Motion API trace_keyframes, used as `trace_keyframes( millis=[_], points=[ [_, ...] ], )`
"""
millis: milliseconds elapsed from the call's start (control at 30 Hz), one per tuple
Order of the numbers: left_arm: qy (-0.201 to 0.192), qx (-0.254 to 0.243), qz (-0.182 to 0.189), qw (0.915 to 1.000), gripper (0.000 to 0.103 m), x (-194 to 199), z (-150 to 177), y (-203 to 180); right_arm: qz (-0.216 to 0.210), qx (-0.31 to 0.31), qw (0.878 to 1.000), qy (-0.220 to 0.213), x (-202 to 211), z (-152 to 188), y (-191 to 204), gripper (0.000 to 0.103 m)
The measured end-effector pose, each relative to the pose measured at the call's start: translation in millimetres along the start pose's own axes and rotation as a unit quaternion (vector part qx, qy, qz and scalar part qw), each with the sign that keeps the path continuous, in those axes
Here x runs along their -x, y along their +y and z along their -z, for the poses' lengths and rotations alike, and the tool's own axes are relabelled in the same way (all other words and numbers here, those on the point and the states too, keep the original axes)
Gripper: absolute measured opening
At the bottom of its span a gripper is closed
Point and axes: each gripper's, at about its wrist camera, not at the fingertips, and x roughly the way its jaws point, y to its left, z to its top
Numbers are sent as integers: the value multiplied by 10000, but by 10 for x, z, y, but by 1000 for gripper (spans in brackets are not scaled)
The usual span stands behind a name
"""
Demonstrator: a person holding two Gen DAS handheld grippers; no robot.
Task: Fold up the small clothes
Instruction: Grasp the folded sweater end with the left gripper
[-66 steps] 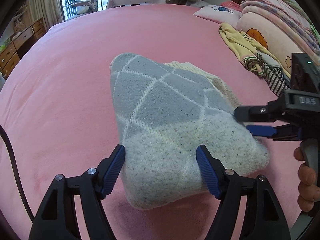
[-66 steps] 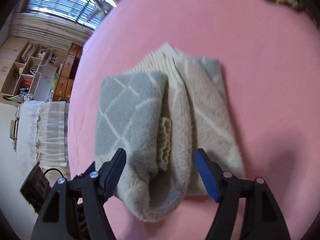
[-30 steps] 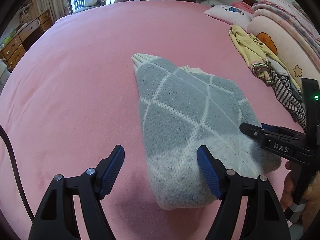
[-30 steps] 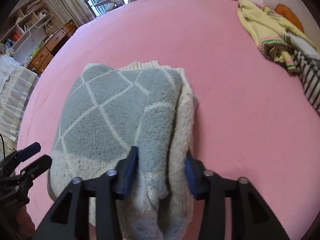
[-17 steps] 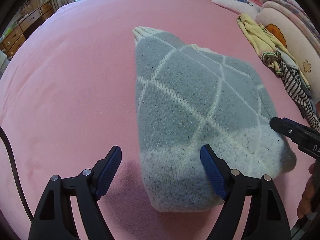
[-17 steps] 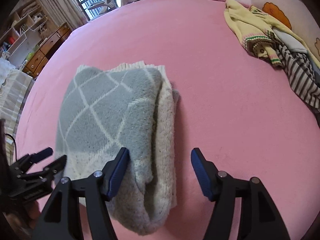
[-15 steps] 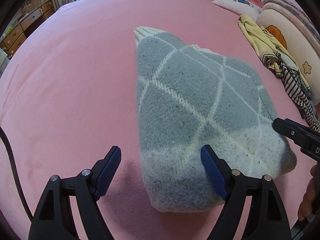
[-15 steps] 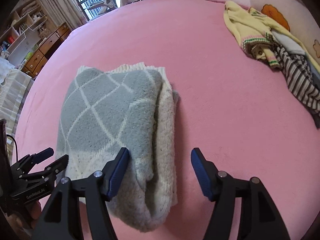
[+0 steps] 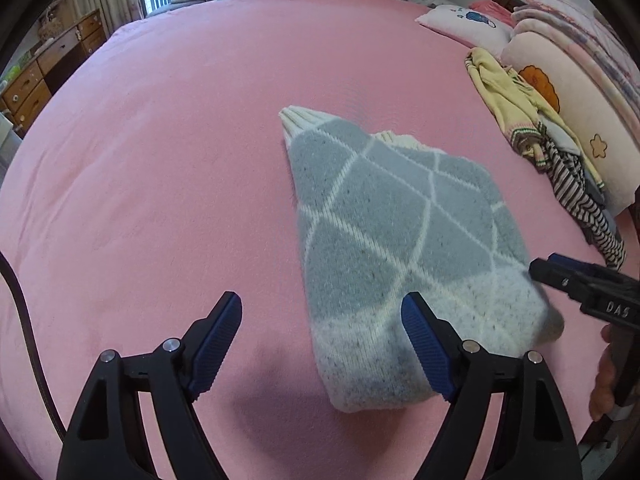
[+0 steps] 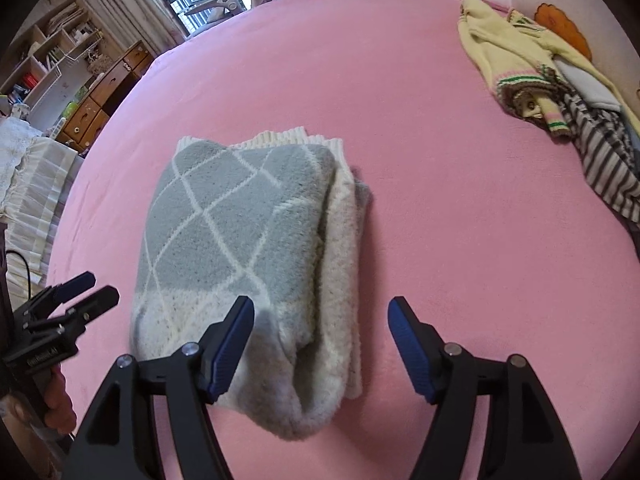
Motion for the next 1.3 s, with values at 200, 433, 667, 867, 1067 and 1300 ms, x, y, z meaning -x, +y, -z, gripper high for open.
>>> trace_keyframes(
  millis=[200, 433, 667, 867, 1067, 1300],
  points=[
    [324, 242, 334, 9986, 81, -252, -230, 146, -52, 175, 9998, 89, -161, -100, 99, 70],
    [446, 233, 317, 9982, 81, -350, -276, 184, -48, 293, 9993, 217, -226, -168, 135, 70],
    [636, 207, 435, 9968, 81, -545, -291, 156, 0, 297, 9989, 360, -337, -263, 91, 70],
    [708, 391, 625, 9948, 88, -728, -281, 202, -13, 236, 9988, 426, -491, -225, 8, 86],
    [764, 464, 844, 9924, 95, -886, -286, 262, -440, -241, 9968, 617, -694, -210, -277, 103],
    [805, 426, 1270, 9877, 99, -1072, -366, 290, -1047, -296, 9904, 851, -934, -309, -385, 103]
  ],
)
